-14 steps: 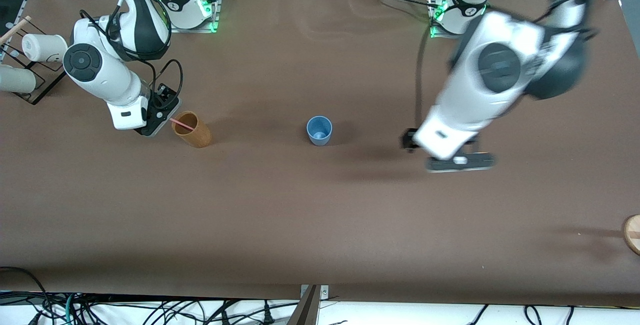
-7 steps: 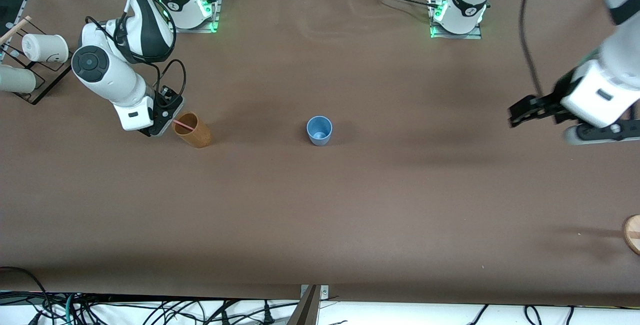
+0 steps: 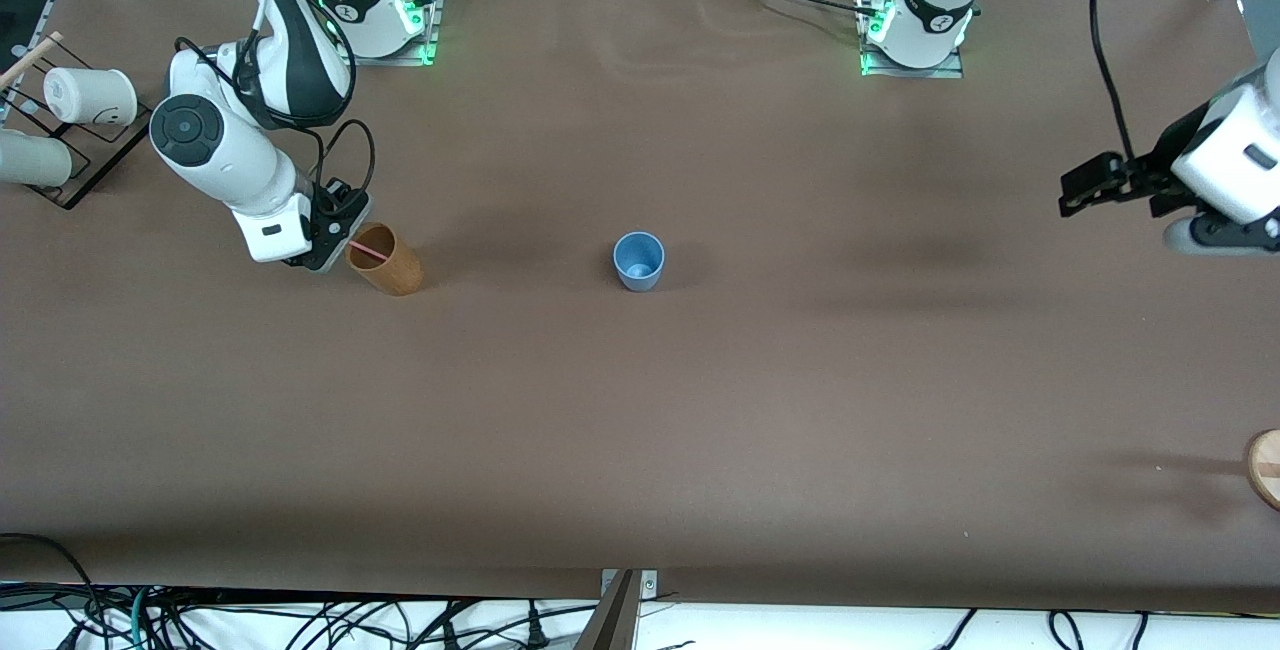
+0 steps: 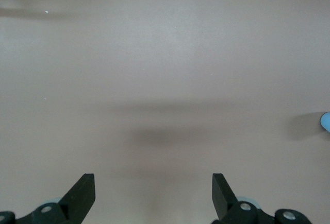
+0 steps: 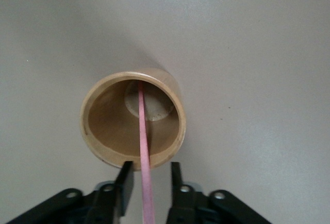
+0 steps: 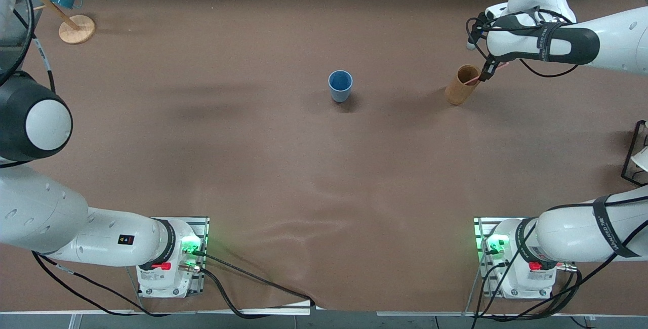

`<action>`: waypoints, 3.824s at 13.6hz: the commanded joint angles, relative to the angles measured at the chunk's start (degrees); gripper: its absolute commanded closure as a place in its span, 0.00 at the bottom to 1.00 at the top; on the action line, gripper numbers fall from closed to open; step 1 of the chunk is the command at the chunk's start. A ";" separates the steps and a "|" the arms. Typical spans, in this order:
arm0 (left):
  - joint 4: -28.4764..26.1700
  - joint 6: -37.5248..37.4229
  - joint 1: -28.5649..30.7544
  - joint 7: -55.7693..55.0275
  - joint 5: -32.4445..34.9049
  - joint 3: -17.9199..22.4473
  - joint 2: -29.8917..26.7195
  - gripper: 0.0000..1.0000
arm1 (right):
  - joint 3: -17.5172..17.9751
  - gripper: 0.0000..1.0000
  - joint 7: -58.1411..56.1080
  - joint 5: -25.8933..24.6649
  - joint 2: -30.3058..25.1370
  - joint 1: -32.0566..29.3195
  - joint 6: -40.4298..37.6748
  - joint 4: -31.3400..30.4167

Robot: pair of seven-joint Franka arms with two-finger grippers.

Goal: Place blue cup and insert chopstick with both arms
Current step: 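Pull the pink chopstick out of the tan cup with the right gripper, then move the chopstick over the blue cup with the right gripper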

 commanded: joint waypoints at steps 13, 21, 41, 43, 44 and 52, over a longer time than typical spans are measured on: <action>-5.97 -0.07 1.53 1.61 -1.09 -0.60 -4.83 0.00 | 0.07 1.00 -0.55 -0.52 -4.10 -0.17 -25.24 16.10; -4.83 0.01 1.53 1.61 -1.09 -0.52 -4.39 0.00 | 2.00 1.00 13.11 0.62 3.26 5.71 -46.99 36.95; -4.74 0.01 1.70 1.61 -1.01 -0.52 -3.95 0.00 | 1.74 1.00 82.50 12.49 32.02 35.87 -33.73 60.70; -4.74 0.01 1.62 1.61 -1.01 -0.52 -3.95 0.00 | 1.74 1.00 82.60 12.49 31.67 35.78 -33.73 59.20; -4.74 0.01 1.62 1.61 -1.01 -0.52 -3.95 0.00 | 1.74 1.00 82.60 12.49 31.66 35.78 -33.73 59.11; -4.65 0.01 1.44 1.61 -1.01 -0.52 -3.86 0.00 | -0.53 0.00 81.90 12.67 28.78 35.16 -32.67 58.05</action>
